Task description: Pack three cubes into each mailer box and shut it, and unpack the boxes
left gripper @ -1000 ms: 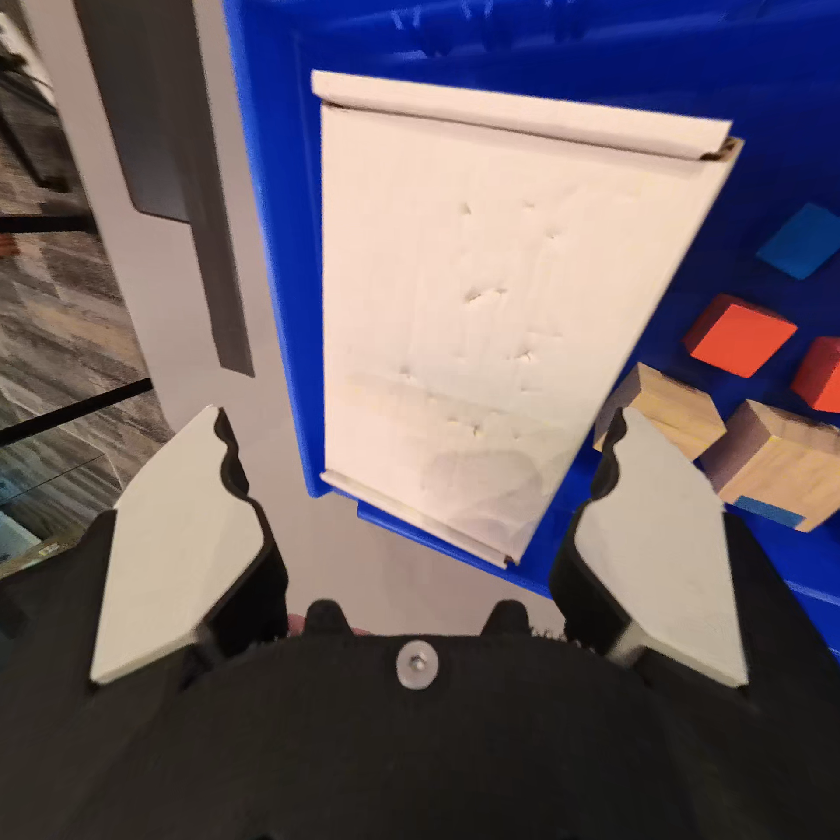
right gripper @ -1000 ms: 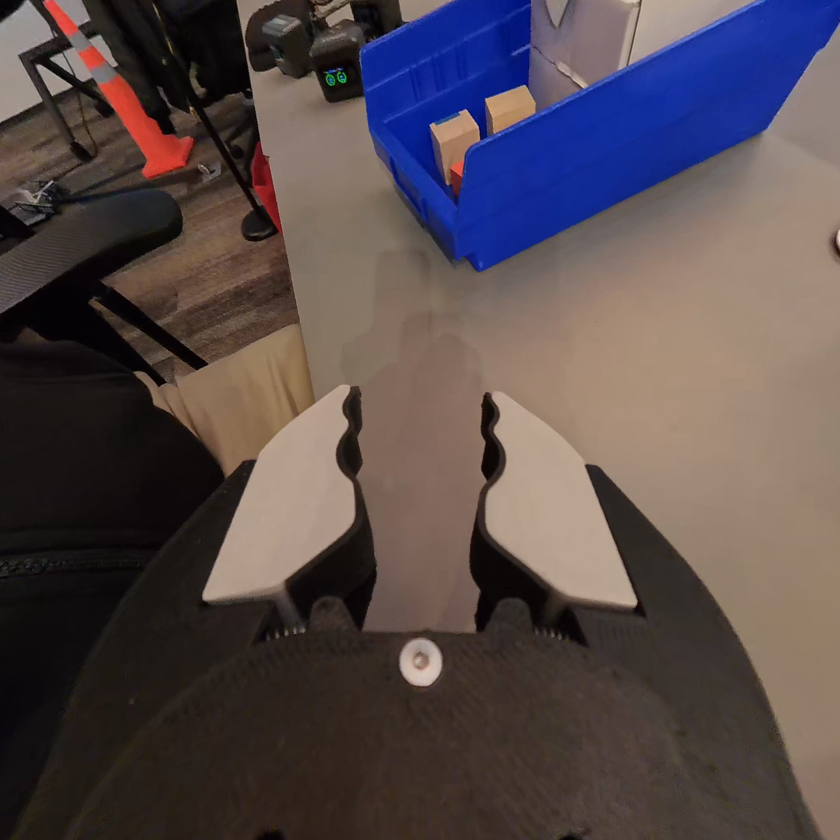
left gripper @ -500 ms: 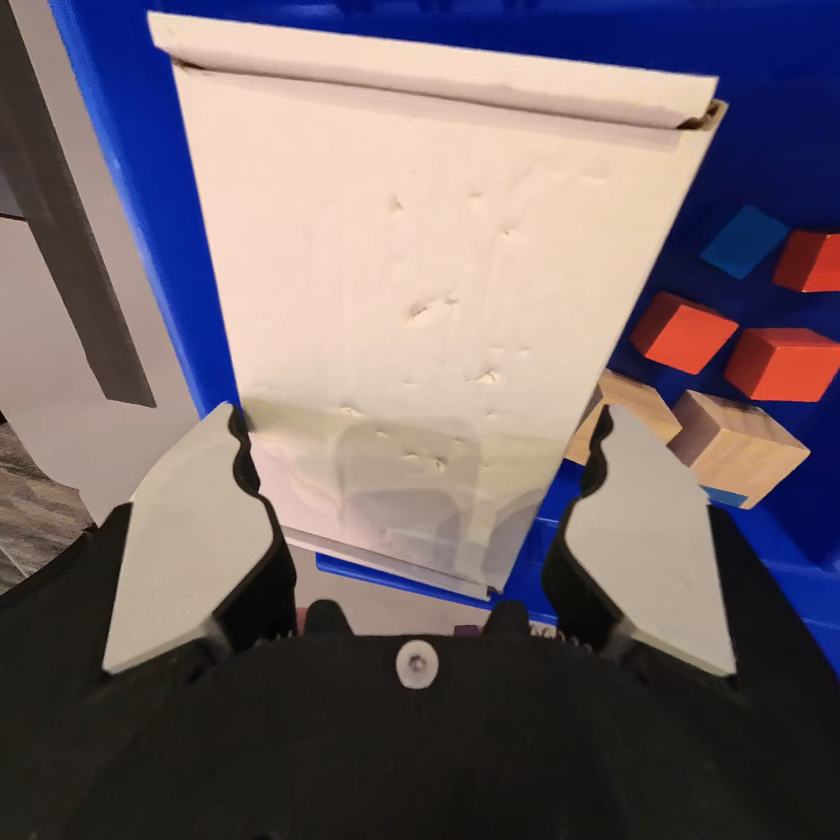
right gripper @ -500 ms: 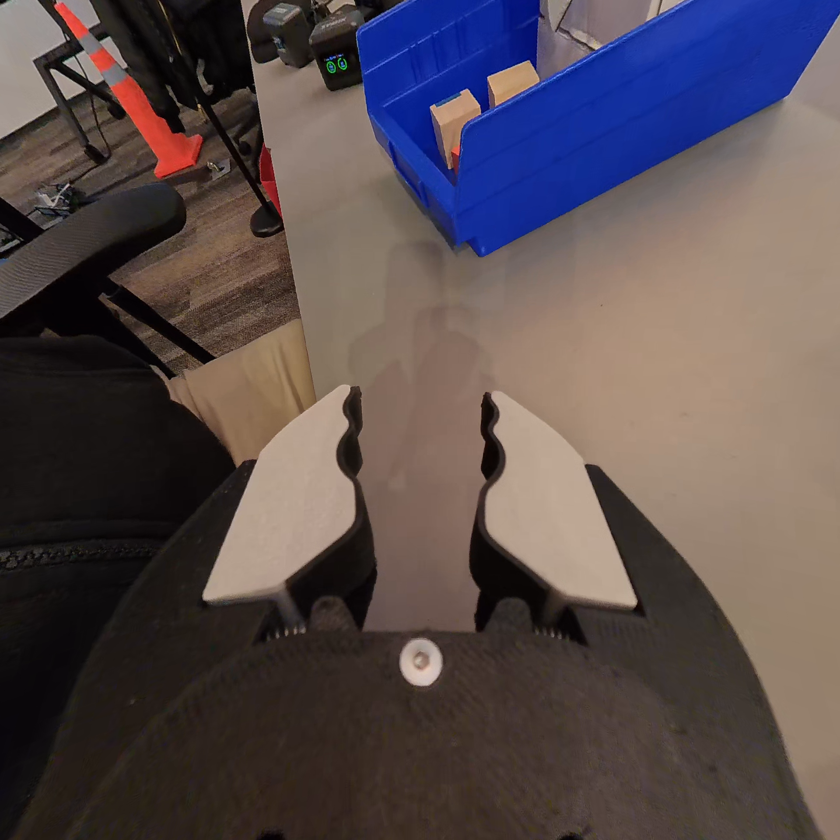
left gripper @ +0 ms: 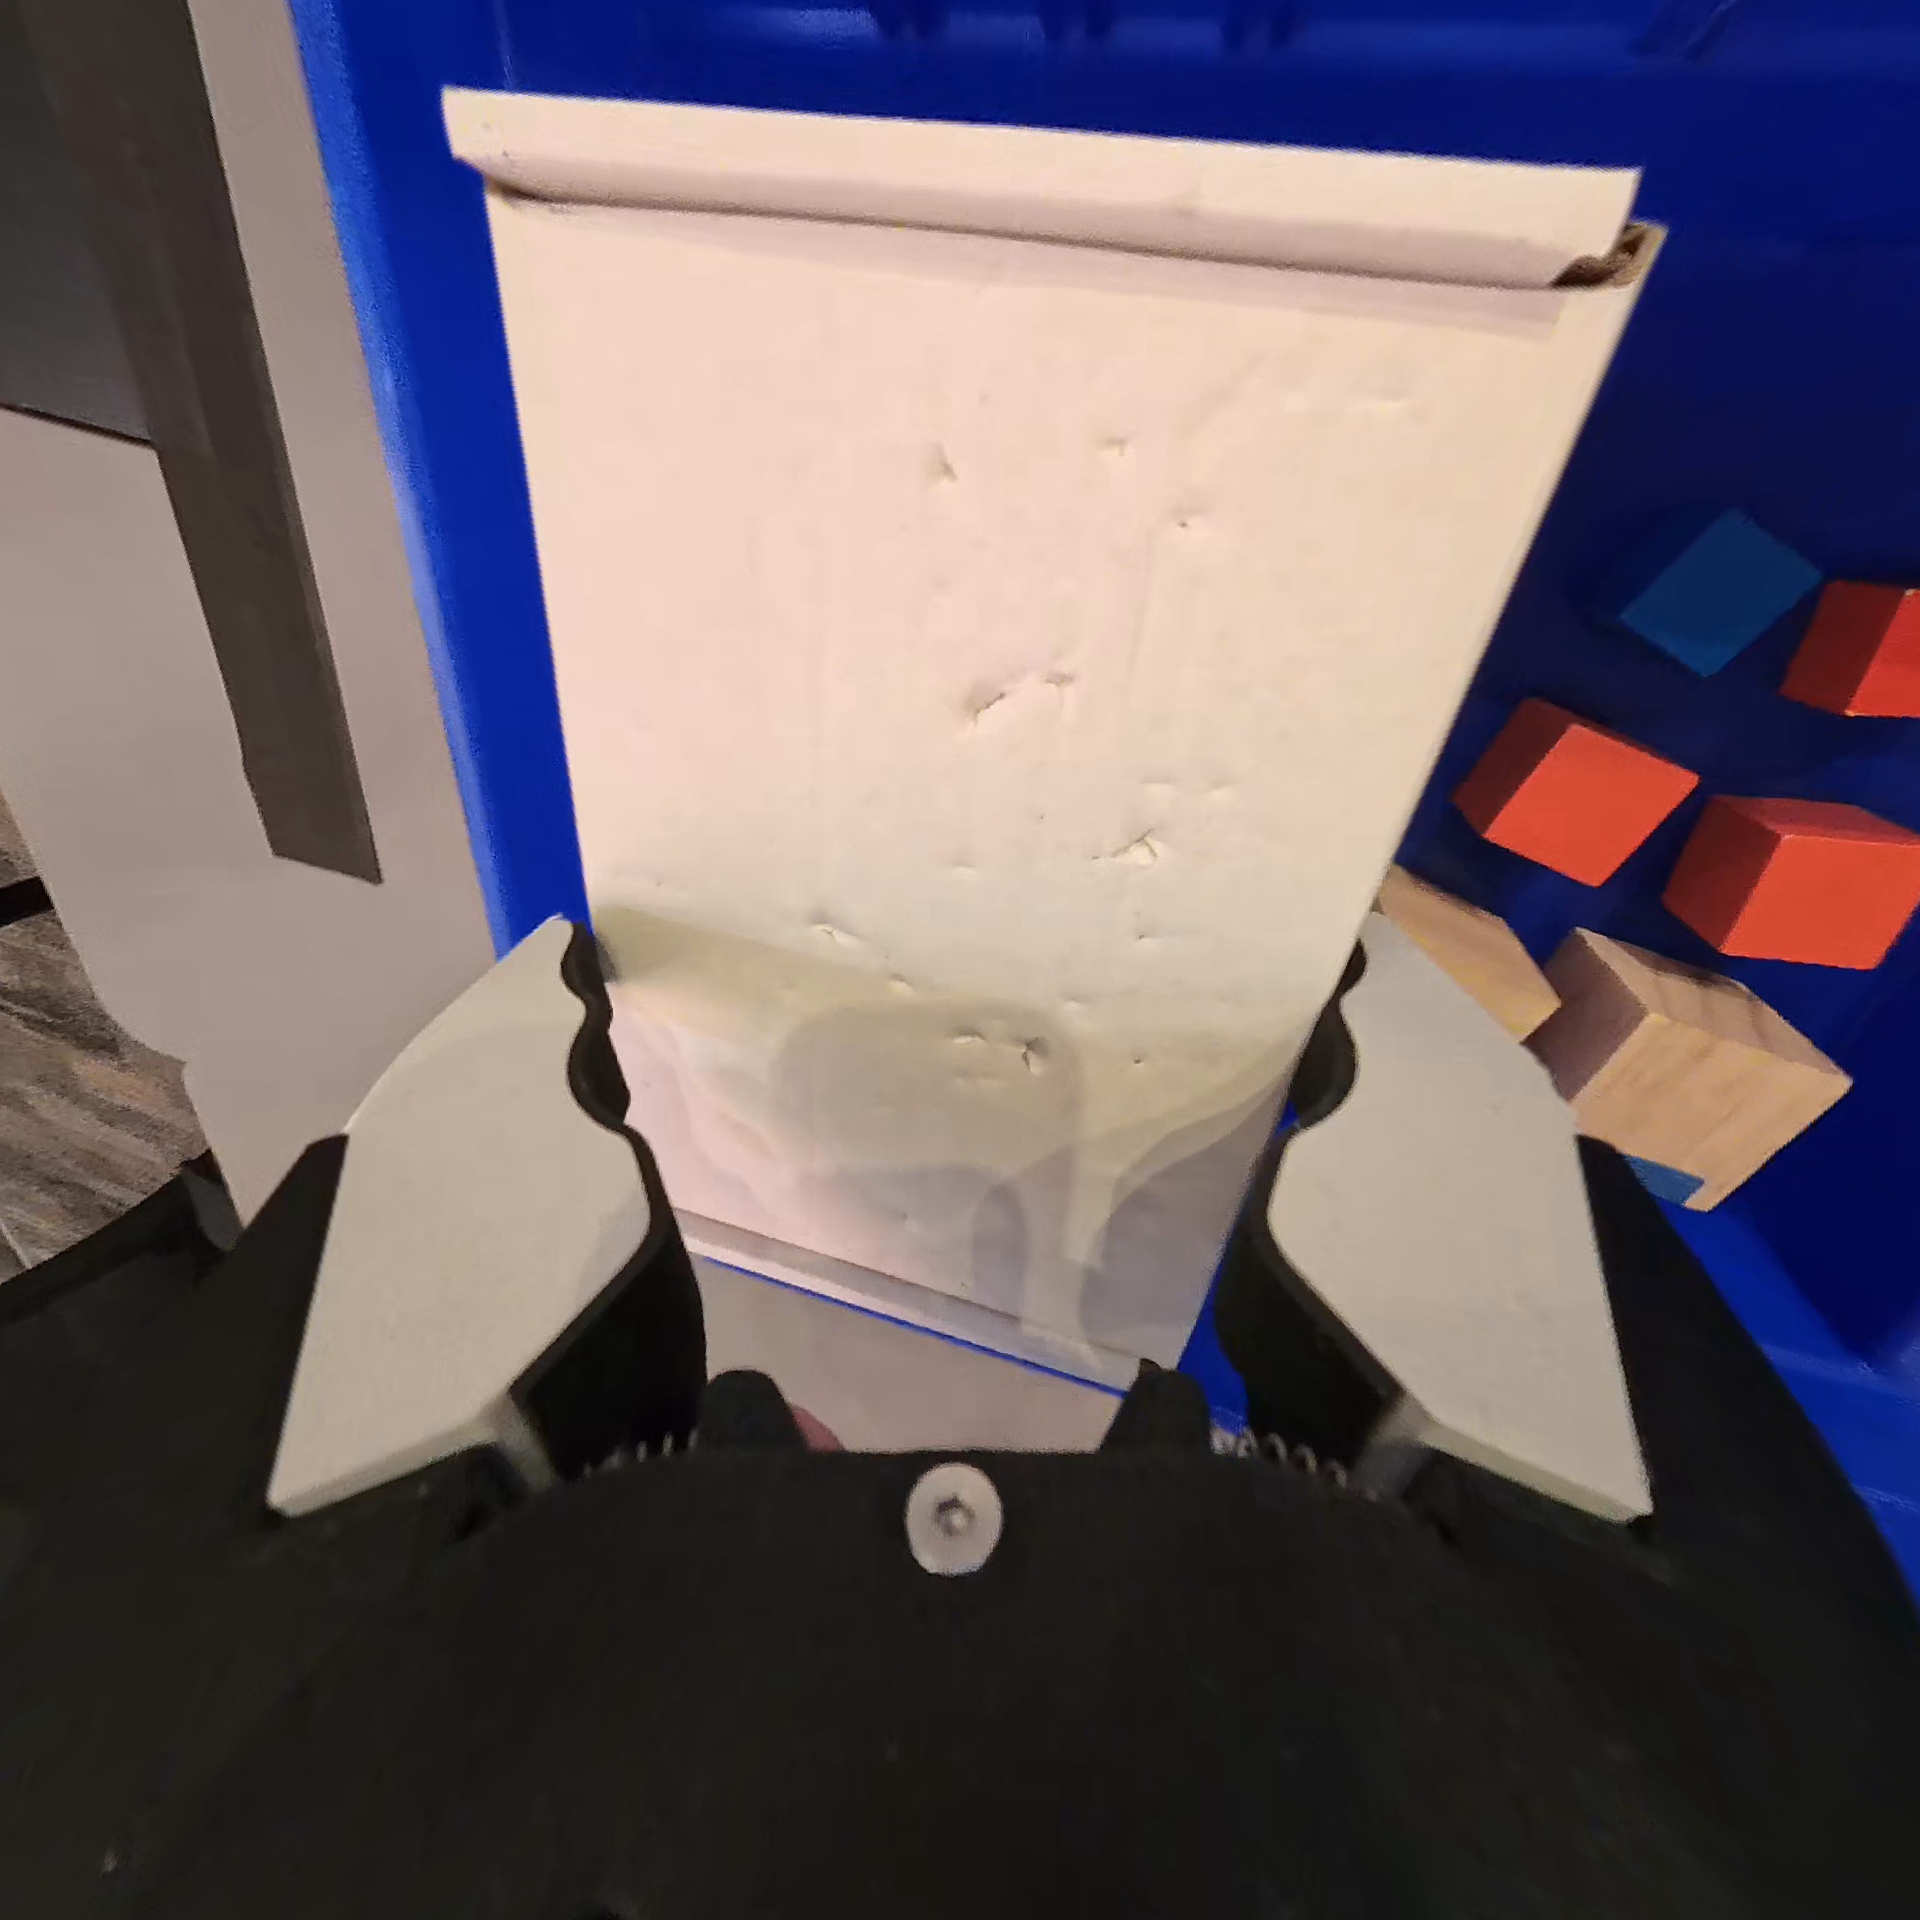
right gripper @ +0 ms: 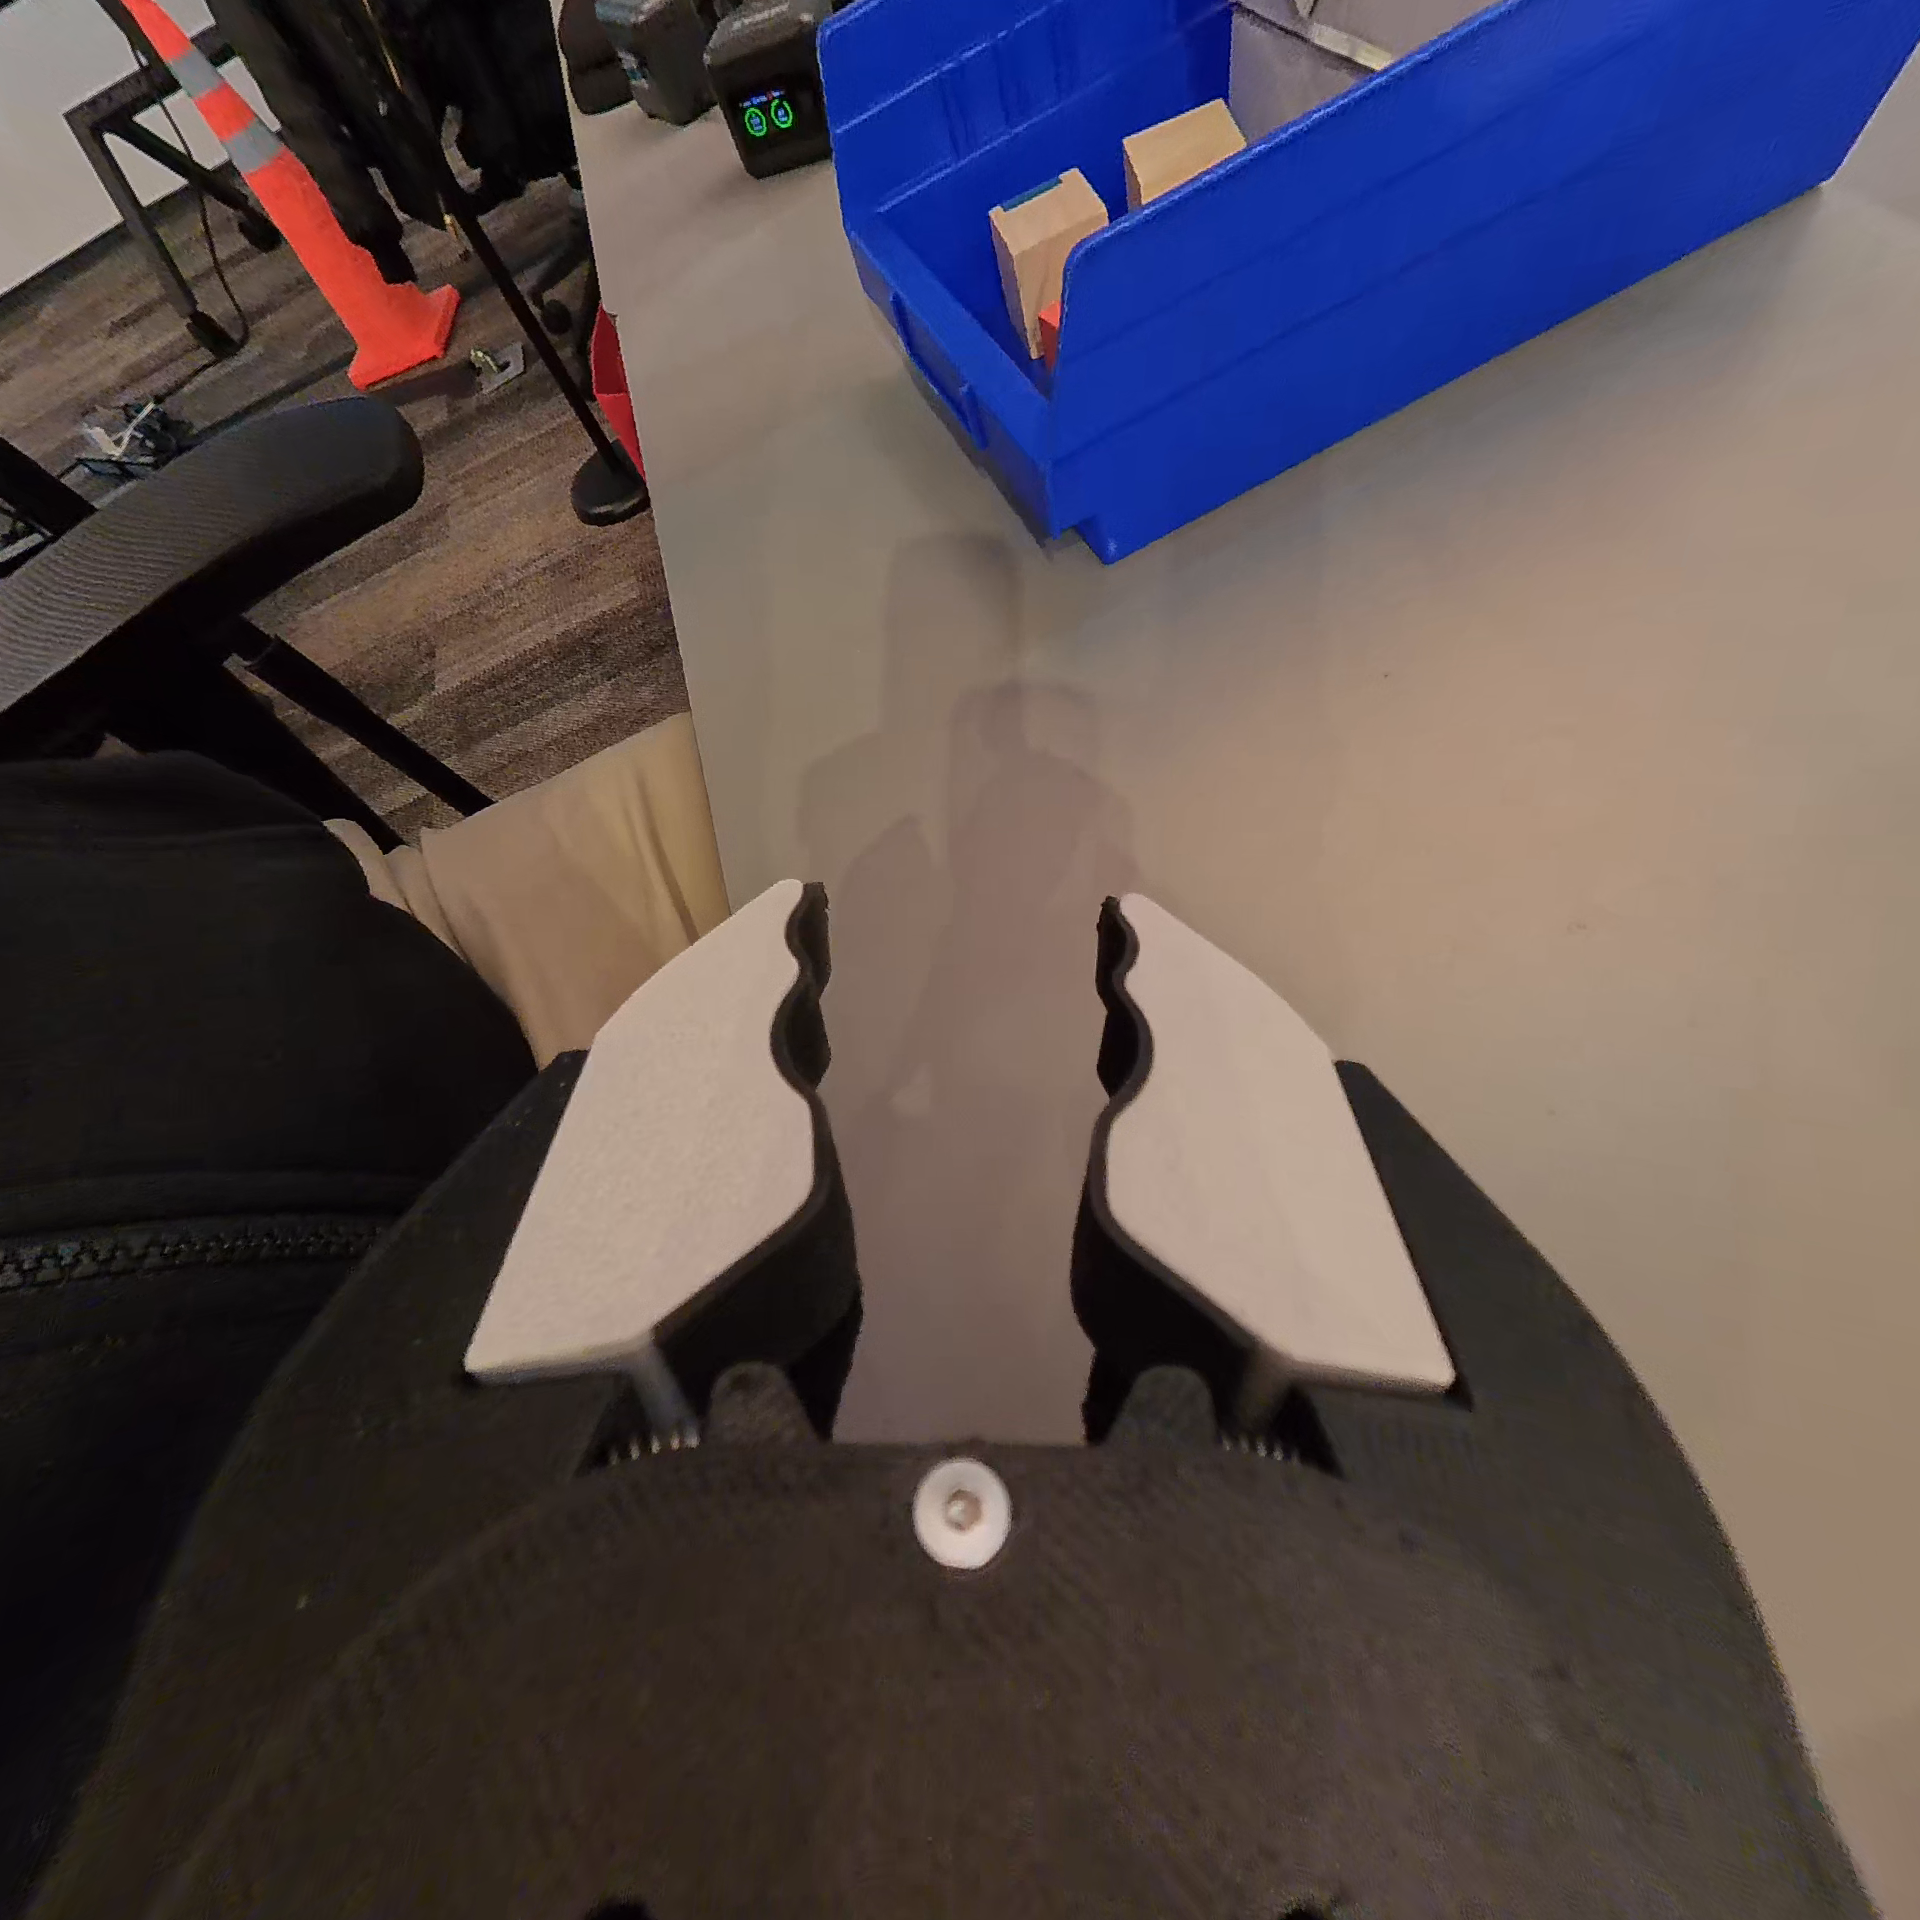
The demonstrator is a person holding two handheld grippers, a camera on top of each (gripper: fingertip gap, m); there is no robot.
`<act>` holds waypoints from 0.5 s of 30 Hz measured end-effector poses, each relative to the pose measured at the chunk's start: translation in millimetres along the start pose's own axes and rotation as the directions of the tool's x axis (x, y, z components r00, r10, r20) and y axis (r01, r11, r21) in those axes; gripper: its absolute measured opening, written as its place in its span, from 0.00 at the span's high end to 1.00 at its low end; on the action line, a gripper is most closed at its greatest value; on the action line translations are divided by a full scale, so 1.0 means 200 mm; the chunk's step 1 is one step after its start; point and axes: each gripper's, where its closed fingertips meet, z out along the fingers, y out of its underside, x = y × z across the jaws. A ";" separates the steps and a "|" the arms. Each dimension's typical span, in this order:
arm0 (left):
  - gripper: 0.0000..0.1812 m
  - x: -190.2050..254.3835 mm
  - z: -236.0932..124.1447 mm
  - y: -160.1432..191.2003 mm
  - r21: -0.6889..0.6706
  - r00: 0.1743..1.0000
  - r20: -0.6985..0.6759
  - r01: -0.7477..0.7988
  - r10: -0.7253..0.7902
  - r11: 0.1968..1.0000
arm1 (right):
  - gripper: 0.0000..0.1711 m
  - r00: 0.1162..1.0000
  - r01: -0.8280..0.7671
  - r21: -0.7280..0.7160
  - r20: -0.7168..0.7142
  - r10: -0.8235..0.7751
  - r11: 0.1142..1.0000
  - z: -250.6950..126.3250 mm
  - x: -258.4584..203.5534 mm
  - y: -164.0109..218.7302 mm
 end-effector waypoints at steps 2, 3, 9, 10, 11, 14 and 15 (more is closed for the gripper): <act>0.30 -0.01 -0.03 0.01 0.003 1.000 0.004 0.021 -0.021 1.000 | 0.72 1.000 0.001 0.007 -0.003 -0.001 1.000 -0.01 0.00 -0.01; 0.30 -0.02 -0.05 0.00 0.020 0.999 0.013 0.034 -0.034 0.999 | 0.72 1.000 0.002 0.010 -0.003 -0.002 1.000 -0.01 0.00 -0.01; 0.30 -0.04 -0.16 -0.04 0.066 0.996 0.051 0.073 -0.076 0.995 | 0.72 1.000 0.022 0.011 0.000 -0.022 1.000 -0.01 -0.02 -0.02; 0.30 -0.04 -0.19 -0.06 0.077 0.996 0.054 0.073 -0.077 0.994 | 0.72 1.000 0.028 0.012 -0.002 -0.028 1.000 -0.01 -0.02 -0.02; 0.30 -0.04 -0.21 -0.07 0.088 0.995 0.058 0.073 -0.078 0.993 | 0.72 0.999 0.035 0.015 -0.006 -0.035 0.999 -0.01 -0.02 -0.03; 0.30 -0.02 -0.32 -0.17 0.138 0.996 0.046 0.064 -0.071 0.988 | 0.72 0.998 0.050 0.027 -0.024 -0.050 0.998 -0.03 -0.02 -0.04; 0.30 0.00 -0.37 -0.23 0.165 0.997 0.033 0.067 -0.073 0.984 | 0.72 0.997 0.064 0.016 -0.037 -0.063 0.998 -0.03 -0.01 -0.03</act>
